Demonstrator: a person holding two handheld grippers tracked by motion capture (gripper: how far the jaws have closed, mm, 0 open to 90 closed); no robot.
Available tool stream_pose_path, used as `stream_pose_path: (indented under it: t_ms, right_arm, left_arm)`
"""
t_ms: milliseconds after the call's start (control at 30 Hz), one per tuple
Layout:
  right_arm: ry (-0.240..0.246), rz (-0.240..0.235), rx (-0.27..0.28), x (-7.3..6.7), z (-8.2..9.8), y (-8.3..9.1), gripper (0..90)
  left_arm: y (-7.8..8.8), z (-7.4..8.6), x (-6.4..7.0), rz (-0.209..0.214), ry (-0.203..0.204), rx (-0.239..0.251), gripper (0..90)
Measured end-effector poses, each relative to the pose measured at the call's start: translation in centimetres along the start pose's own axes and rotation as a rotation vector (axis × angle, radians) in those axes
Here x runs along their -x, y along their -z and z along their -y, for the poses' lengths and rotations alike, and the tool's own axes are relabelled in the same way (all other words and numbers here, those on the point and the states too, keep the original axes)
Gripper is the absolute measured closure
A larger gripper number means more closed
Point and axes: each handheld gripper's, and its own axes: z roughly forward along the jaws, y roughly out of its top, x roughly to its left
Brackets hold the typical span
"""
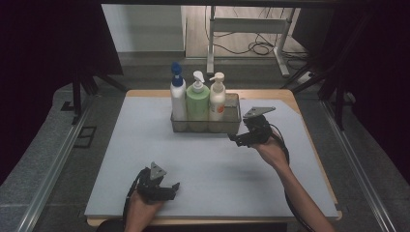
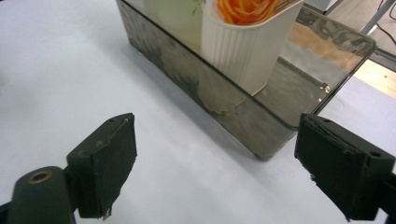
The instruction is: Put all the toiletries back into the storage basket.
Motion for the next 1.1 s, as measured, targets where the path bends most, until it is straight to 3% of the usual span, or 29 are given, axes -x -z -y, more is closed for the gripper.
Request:
stream_pose_path:
  t_ms: [333, 1100]
  right_arm:
    - [0.023, -0.015, -0.016, -0.8, 1.1, 1.4, 1.9]
    - [0.05, 0.013, 0.009, -1.1, 4.6, 5.2, 0.0]
  left_arm:
    - [0.0, 0.0, 0.0, 0.0, 0.0, 0.0, 12.2]
    - [0.0, 0.0, 0.0, -0.002, 0.0, 0.002, 12.4]
